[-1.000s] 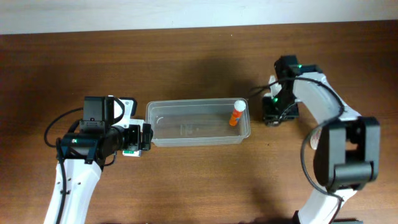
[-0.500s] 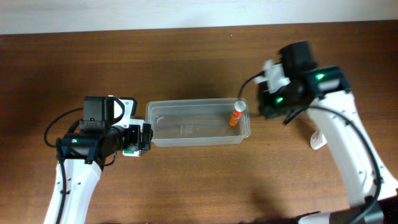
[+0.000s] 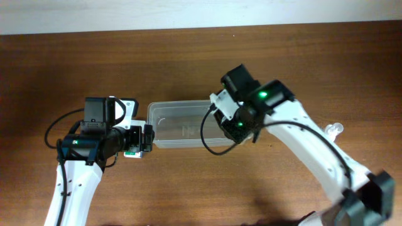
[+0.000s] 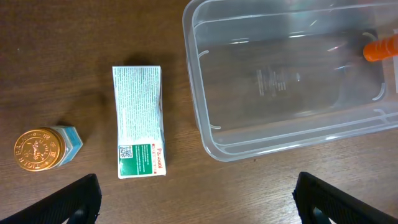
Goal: Pack container
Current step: 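Lower the brown bottle into the container and open the right gripper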
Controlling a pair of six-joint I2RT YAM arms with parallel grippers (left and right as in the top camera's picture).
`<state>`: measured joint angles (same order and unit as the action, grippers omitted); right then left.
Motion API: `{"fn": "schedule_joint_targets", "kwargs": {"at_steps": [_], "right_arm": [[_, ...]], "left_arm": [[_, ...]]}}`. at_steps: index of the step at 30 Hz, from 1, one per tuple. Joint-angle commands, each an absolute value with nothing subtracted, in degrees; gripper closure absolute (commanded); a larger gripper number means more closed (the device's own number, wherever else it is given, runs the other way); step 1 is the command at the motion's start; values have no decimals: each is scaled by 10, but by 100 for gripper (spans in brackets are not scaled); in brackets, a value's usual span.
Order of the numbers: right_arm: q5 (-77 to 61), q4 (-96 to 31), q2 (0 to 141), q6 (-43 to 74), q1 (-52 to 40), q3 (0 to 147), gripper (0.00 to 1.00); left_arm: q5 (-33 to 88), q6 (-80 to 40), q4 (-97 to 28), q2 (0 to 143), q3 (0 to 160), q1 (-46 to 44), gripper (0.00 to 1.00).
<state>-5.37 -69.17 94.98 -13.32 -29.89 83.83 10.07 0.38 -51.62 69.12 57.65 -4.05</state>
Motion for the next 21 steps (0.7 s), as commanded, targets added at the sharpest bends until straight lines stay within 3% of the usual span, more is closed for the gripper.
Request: {"fn": "schedule_joint_targets", "kwargs": {"at_steps": [1, 8, 21], "right_arm": [[-41, -681, 993, -147, -304, 830, 59], [-38, -662, 1064, -146, -304, 830, 57], [-14, -665, 1064, -130, -304, 840, 41]], "left_arm": [[96, 2, -515, 694, 585, -40, 1], [96, 2, -515, 694, 585, -40, 1], [96, 2, -515, 694, 585, -39, 1]]}}
